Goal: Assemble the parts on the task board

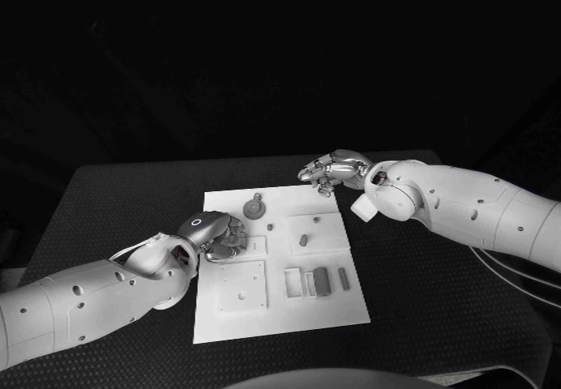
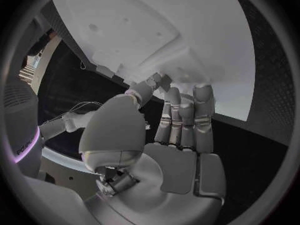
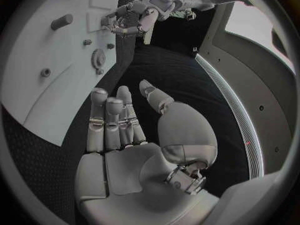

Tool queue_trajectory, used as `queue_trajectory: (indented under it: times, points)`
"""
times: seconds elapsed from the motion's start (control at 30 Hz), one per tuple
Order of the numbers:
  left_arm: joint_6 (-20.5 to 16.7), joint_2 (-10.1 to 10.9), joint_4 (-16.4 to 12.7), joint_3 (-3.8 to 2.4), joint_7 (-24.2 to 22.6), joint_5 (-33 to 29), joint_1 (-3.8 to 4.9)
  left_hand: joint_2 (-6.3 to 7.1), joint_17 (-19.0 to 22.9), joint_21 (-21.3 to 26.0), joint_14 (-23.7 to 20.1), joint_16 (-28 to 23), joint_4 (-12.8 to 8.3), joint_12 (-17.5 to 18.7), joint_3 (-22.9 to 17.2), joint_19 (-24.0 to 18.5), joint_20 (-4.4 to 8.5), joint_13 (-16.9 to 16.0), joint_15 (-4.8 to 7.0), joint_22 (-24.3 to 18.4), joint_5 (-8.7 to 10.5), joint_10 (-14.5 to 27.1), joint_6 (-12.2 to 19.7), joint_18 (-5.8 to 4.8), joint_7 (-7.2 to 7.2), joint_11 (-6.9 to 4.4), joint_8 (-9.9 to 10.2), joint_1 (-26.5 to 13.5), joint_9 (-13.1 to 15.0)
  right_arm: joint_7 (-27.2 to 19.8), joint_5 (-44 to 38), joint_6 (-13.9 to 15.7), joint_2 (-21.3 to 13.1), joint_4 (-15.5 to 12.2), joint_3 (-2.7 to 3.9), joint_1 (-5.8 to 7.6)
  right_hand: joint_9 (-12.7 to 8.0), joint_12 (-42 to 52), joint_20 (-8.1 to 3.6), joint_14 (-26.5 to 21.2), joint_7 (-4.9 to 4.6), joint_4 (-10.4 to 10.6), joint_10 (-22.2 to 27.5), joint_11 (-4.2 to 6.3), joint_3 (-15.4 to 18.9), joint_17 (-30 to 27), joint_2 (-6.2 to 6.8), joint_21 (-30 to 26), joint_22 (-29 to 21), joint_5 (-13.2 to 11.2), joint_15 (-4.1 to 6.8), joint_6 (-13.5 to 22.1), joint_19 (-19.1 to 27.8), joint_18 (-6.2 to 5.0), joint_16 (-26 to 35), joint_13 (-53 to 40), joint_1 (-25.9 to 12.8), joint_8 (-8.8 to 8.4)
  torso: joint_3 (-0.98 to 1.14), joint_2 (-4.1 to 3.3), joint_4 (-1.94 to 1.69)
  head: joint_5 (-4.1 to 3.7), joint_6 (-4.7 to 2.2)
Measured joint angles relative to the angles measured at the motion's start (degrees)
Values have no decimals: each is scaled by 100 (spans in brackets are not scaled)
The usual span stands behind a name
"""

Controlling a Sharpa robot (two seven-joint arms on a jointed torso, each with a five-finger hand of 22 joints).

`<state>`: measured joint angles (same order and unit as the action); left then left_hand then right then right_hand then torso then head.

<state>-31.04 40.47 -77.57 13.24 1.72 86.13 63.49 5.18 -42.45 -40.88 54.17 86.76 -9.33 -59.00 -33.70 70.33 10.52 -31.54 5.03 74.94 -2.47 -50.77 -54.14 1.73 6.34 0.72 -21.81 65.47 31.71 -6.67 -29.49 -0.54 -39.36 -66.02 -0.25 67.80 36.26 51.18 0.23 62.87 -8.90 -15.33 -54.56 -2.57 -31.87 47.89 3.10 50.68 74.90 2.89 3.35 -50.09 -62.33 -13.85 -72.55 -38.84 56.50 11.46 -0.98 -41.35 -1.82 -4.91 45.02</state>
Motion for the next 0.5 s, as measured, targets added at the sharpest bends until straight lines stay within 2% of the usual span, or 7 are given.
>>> queue_trajectory:
  times: [0.1, 0.5]
  points:
    - [12, 5, -9, -2, 11, -63, 1, -4, 0, 0, 0, 0, 28, 0, -5, 0, 0, 0, 0, 0, 6, 0, 0, 0, 0, 0, 0, -5, -2, -1, 0, 0, -1, -1, 0, -1, 0, 0, 0, 0, 0, 0, 0, 0, 0, 0, 0, 0, 0, 0, 0, 0, 0, 0, 0, 0, 0, 0, 1, 0, 0, -4, -1]
    - [40, 22, -16, -9, 35, -180, 4, -163, 1, 0, 0, 0, 107, 0, 43, -8, -11, 0, 0, -1, -14, 0, 43, -2, 39, 0, 58, -173, -24, -1, 0, 0, -12, -5, 0, -3, 0, 0, -20, 0, 12, 0, 0, 0, 0, 1, 0, 0, 0, 0, 0, 8, -21, -1, 0, 5, 0, 0, 1, 0, -1, -19, 11]
